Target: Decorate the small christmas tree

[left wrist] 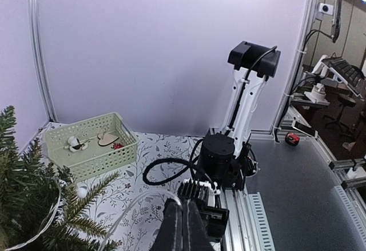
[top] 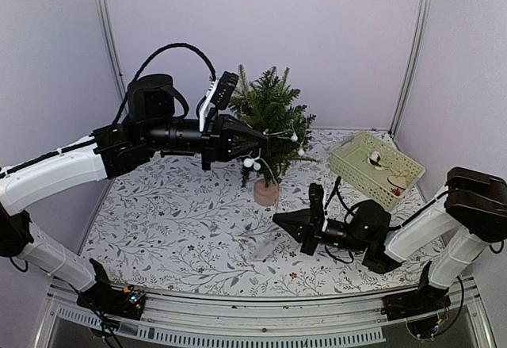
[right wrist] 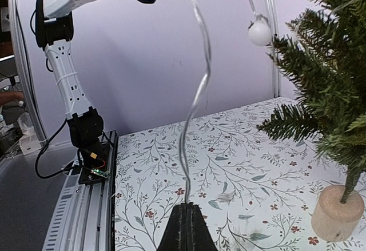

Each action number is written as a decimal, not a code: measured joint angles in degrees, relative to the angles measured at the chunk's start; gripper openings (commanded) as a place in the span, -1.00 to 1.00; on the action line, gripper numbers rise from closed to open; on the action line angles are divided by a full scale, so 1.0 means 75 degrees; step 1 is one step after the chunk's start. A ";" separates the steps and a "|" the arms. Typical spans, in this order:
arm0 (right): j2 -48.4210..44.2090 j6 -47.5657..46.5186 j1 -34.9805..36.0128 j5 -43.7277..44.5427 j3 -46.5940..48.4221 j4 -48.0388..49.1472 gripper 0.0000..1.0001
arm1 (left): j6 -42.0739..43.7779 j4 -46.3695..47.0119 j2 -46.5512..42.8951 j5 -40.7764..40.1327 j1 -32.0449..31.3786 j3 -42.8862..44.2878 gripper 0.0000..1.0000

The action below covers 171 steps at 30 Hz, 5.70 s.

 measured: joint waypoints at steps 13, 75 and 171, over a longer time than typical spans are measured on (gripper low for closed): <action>-0.5543 -0.0938 0.0000 0.1865 -0.0533 -0.2865 -1.00 | 0.0184 0.0332 0.0793 0.0152 -0.0332 -0.0003 -1.00; -0.3101 -0.3031 -0.4707 0.1684 0.3879 -0.4103 -1.00 | 0.0892 0.0501 0.0224 -0.0720 -0.0192 -0.0906 0.54; 0.4269 -0.0560 -0.5085 -0.3424 0.9903 -0.2833 -0.87 | 0.0708 0.0679 -0.0443 -0.0766 0.0603 -0.1775 0.50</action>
